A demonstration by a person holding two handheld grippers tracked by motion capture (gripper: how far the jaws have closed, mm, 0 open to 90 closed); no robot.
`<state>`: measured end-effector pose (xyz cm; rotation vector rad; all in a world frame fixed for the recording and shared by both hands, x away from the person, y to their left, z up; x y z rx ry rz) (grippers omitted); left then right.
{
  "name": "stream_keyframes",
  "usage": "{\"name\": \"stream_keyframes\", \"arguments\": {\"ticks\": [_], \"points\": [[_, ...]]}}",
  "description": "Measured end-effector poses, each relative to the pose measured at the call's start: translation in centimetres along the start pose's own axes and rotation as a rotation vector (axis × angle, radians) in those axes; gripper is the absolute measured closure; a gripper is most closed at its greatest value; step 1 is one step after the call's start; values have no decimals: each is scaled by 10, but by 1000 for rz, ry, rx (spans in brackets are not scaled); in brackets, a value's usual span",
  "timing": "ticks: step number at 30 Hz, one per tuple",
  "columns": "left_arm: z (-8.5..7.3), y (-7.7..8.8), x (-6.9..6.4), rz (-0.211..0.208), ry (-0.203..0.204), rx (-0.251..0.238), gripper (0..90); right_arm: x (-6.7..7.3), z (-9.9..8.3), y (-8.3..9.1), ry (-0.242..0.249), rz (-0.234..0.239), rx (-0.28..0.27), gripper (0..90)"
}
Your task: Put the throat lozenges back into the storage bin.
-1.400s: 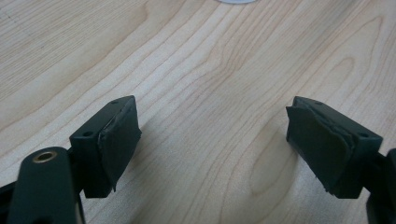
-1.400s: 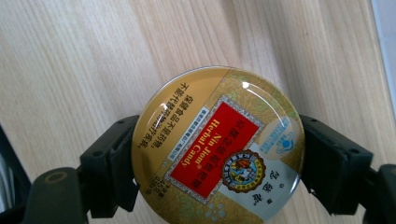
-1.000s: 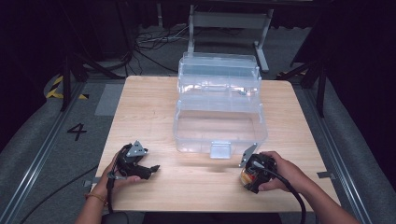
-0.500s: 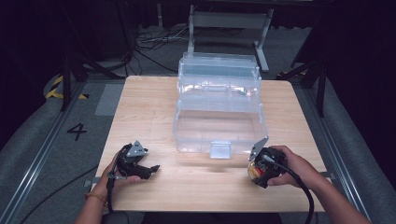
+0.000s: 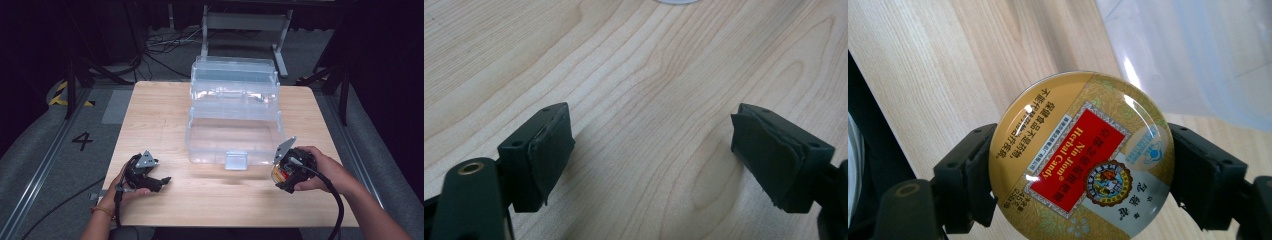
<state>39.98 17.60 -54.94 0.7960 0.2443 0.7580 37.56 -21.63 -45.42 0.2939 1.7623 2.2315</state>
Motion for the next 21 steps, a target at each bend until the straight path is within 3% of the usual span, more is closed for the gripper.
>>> {"name": "stream_keyframes", "arguments": {"ticks": [13, 21], "points": [[0, 0, 0, 0, 0, 0, 173, -17, 10, 37, 3, -62, -37, 204], [0, 0, 0, 0, 0, 0, 173, -28, 13, 45, -8, -69, -45, 204]]}}
Point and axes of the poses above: each handheld gripper's, and its own axes: y roughly backward along the jaws, z roughly out of its top, x roughly to its left, the point moved 9 cm from there along -y, roughly forward along the jaws, and after that the axes turned 7 degrees about z, right-handed, at the moved point
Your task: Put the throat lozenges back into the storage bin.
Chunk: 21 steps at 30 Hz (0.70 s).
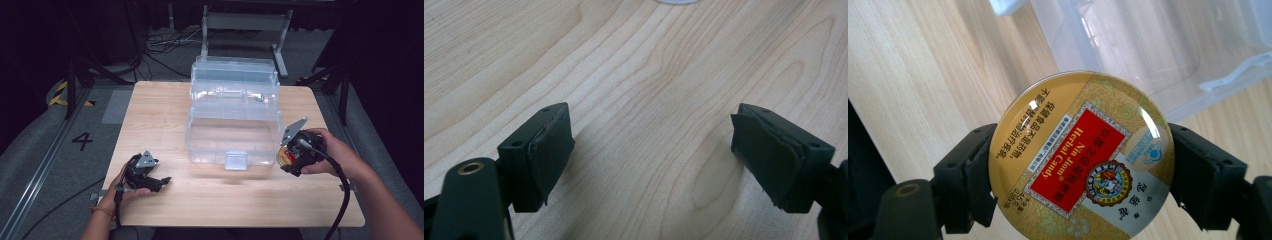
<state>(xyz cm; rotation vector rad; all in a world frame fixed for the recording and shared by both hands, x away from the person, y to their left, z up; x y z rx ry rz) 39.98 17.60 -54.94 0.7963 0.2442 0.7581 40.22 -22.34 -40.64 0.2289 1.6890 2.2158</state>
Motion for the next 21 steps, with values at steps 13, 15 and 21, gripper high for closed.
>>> {"name": "stream_keyframes", "arguments": {"ticks": [13, 15, 21], "points": [[0, 0, 0, 0, 1, 1, 172, -34, 21, 1, -20, -28, 2, 205], [0, 0, 0, 0, -1, 2, 171, -40, 25, -2, -25, -25, 1, 205], [0, 0, 0, 1, 0, 1, 171, -58, 34, -9, -42, -23, 16, 205]]}}
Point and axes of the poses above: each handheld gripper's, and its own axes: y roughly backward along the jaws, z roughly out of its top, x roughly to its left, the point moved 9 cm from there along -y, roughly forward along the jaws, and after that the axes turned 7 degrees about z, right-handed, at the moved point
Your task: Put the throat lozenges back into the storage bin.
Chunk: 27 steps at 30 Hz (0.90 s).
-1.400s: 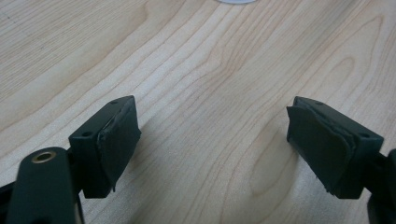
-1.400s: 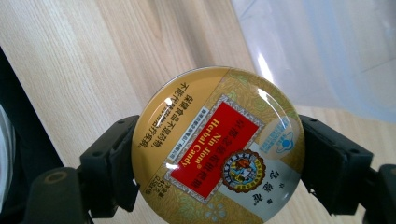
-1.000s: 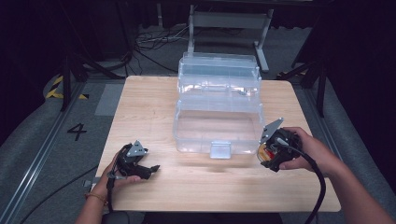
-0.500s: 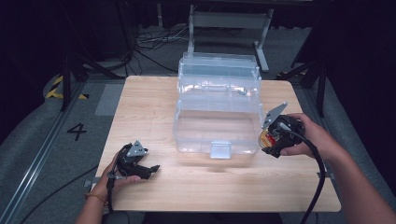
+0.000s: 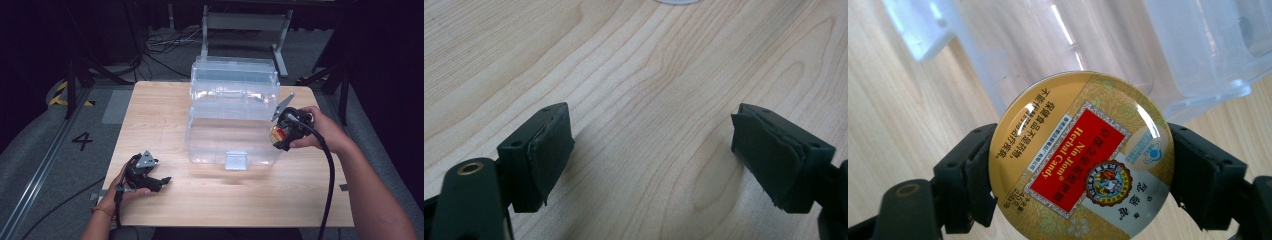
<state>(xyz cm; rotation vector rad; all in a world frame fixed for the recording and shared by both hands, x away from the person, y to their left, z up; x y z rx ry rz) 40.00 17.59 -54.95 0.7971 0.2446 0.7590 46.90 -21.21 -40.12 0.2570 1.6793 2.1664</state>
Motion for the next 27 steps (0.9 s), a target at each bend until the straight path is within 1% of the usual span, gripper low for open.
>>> {"name": "stream_keyframes", "arguments": {"ticks": [2, 5, 7, 8, 10, 12, 15, 16, 19, 20, 21, 22, 27], "points": [[0, 0, 0, -1, -1, 1, 171, -4, 5, -2, 8, 9, -15, 205], [0, 0, 0, -2, 0, 1, 171, -7, 7, -4, 4, 10, -14, 205], [0, 0, 0, -2, -1, 2, 171, -9, 9, -8, 12, 21, -12, 205], [0, 0, 0, -1, -1, 1, 171, -12, 11, -10, 38, 15, -15, 205], [0, 0, 0, -2, -1, 1, 171, -11, 12, -10, 34, 19, -11, 205], [0, 0, 0, -1, -1, 0, 171, -12, 13, -12, 47, 27, -13, 205], [0, 0, 0, -1, 1, 0, 172, -12, 14, -17, 44, 38, 9, 205], [0, 0, 0, -1, 0, 0, 171, -13, 14, -19, 58, 40, 12, 205], [0, 0, 0, -1, -1, 1, 171, -12, 15, -22, 54, 48, 15, 205], [0, 0, 0, -1, -1, 1, 171, -12, 17, -23, 62, 51, 14, 205], [0, 0, 0, -1, -1, 1, 171, -14, 18, -25, 59, 50, 7, 205], [0, 0, 0, -1, -1, 0, 171, -13, 18, -26, 59, 58, 15, 205], [0, 0, 0, -1, -1, 0, 171, -15, 19, -34, 62, 68, 22, 205]]}}
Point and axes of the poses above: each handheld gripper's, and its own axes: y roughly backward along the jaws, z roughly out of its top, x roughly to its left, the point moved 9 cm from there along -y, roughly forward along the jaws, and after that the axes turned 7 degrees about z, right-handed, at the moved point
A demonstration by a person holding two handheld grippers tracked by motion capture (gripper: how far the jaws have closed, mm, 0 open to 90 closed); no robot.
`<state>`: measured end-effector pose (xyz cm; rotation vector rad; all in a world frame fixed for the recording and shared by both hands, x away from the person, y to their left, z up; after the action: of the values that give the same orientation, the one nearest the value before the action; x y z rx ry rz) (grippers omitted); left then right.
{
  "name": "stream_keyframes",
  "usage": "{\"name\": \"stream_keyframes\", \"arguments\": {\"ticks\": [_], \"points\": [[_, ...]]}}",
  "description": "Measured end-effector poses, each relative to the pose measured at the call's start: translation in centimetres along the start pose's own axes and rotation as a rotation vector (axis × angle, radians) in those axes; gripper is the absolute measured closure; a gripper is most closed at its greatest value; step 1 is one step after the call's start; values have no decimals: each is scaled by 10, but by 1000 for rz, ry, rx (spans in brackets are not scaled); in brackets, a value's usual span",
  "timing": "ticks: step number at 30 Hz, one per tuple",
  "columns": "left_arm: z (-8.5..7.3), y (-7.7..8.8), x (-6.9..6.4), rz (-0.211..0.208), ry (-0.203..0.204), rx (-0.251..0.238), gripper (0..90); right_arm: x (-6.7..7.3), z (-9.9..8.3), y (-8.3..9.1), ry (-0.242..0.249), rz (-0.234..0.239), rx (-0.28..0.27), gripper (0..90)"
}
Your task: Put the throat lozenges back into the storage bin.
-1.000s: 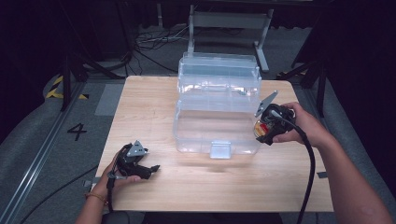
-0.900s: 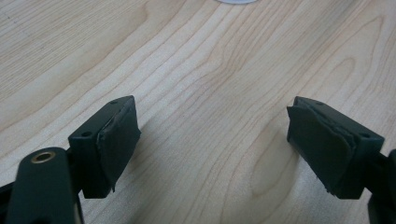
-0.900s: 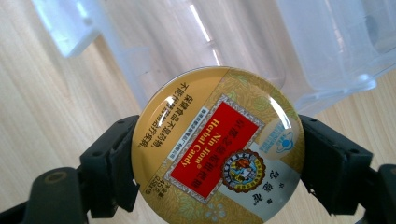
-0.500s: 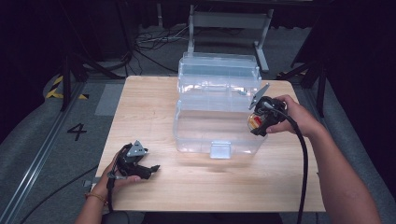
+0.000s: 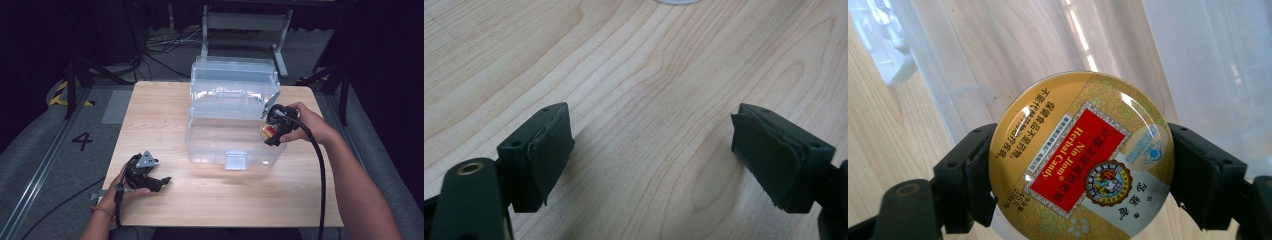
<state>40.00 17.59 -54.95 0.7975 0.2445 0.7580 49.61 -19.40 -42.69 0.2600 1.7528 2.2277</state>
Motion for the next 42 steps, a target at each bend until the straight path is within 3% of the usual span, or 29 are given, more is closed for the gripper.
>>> {"name": "stream_keyframes", "arguments": {"ticks": [12, 16, 22, 35, 42], "points": [[0, 0, 0, 0, 0, 1, 171, -6, 0, -24, 12, 37, 27, 205], [0, 0, 0, 1, -1, 1, 171, -4, 0, -26, 23, 43, 9, 205], [0, 0, 0, 0, -2, 2, 171, -1, -6, -31, 33, 44, 33, 204], [0, 0, 0, 0, -2, 2, 171, -3, -16, -35, -8, 40, 19, 200], [0, 0, 0, 0, -2, 2, 171, -4, -15, -32, -40, 29, -32, 198]]}}
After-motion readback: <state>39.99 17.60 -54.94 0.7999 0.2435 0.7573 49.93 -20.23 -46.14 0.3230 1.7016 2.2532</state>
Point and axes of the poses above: each handheld gripper's, and its own axes: y roughly backward along the jaws, z roughly out of its top, x roughly to its left, the point moved 9 cm from there along -y, roughly forward along the jaws, and after that the axes turned 7 degrees about z, right-handed, at the moved point
